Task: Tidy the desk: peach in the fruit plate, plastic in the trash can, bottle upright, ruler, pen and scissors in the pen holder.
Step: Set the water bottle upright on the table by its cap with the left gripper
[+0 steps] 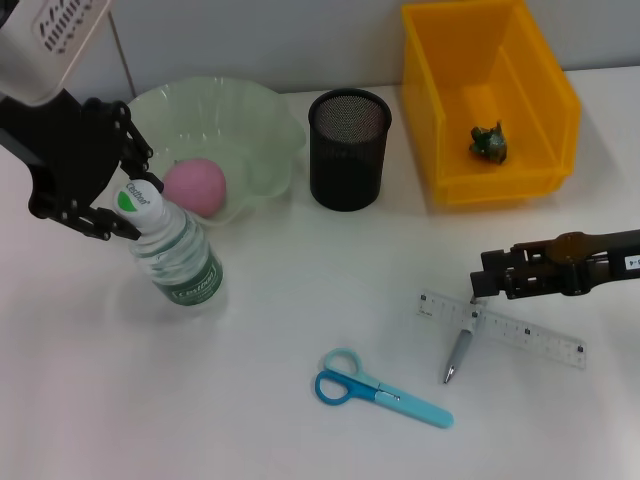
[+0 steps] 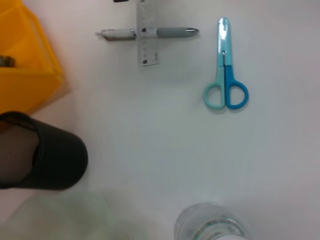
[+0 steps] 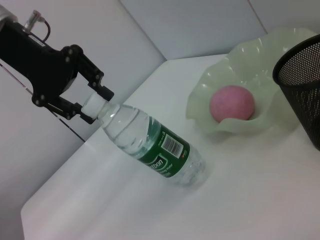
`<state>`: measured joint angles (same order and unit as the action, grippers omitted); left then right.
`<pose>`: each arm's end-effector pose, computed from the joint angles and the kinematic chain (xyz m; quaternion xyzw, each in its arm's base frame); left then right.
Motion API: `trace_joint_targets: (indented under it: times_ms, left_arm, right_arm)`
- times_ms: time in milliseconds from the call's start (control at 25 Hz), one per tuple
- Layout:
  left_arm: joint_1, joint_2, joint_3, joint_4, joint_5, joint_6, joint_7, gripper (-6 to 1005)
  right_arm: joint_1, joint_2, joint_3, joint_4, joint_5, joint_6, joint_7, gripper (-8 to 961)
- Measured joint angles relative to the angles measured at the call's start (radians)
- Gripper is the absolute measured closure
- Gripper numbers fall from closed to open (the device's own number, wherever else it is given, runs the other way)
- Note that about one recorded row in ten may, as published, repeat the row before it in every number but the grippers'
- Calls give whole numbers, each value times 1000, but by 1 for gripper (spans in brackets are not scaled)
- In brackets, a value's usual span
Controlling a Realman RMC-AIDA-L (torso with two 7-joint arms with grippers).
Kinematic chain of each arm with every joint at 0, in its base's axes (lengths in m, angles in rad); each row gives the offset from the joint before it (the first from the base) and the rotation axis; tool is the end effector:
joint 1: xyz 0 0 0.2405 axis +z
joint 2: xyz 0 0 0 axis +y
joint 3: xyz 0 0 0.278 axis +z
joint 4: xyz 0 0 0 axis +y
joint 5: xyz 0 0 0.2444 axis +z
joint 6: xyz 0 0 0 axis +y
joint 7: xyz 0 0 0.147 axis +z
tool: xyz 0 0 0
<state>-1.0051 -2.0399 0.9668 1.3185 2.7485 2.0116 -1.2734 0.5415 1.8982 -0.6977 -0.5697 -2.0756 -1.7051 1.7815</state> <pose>-0.0959 0.4281 0.0768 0.9343 -0.2657 -0.2378 0.0052 0.3296 0.3587 0.0454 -0.8964 0.3955 0.1963 0.0394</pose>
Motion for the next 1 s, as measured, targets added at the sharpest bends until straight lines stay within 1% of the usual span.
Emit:
trace_joint_targets:
  times_ms: [40,160,320,360,400,440,560,640,680,720,840,880,1000]
  left_arm:
    - [0,0,0,0,0,0,0,558]
    - [-21,14,-24,-40,6,0,-52,558]
    - [-28,16,-41,-47,10,0,-64,558]
    - [-44,21,-80,-62,27,-2,-100,558]
    - [-44,21,-80,-62,27,-2,-100,558]
    - [-49,22,-99,-67,36,-5,-122,558]
    - [-49,22,-99,-67,36,-5,-122,558]
    - [-50,24,-116,-72,44,-7,-154,559]
    - [-48,29,-128,-78,55,-8,-219,559]
    - [-48,29,-128,-78,55,-8,-219,559]
    - [-47,32,-130,-78,56,-8,-241,559]
    - [-47,36,-136,-79,72,-11,-284,559]
    - [-51,38,-145,-79,82,-13,-301,559]
  right_arm:
    - [-1,-1,5,0,0,-2,0,208]
    - [-2,-2,6,0,0,-2,0,208]
    - [-5,-2,5,1,0,3,0,208]
    - [-6,-1,5,1,0,3,0,208]
    - [-7,0,5,1,0,3,0,208]
    - [-9,0,6,1,0,1,0,208]
    - [-14,1,6,1,0,-5,0,208]
    - [-22,1,3,0,0,-8,0,208]
    - [-22,1,3,0,0,-8,0,208]
    - [-25,1,3,0,0,-10,1,208]
    - [-28,-7,7,2,0,-21,9,208]
    - [-28,-7,7,2,0,-21,9,208]
    - [-28,-9,7,1,3,-27,13,208]
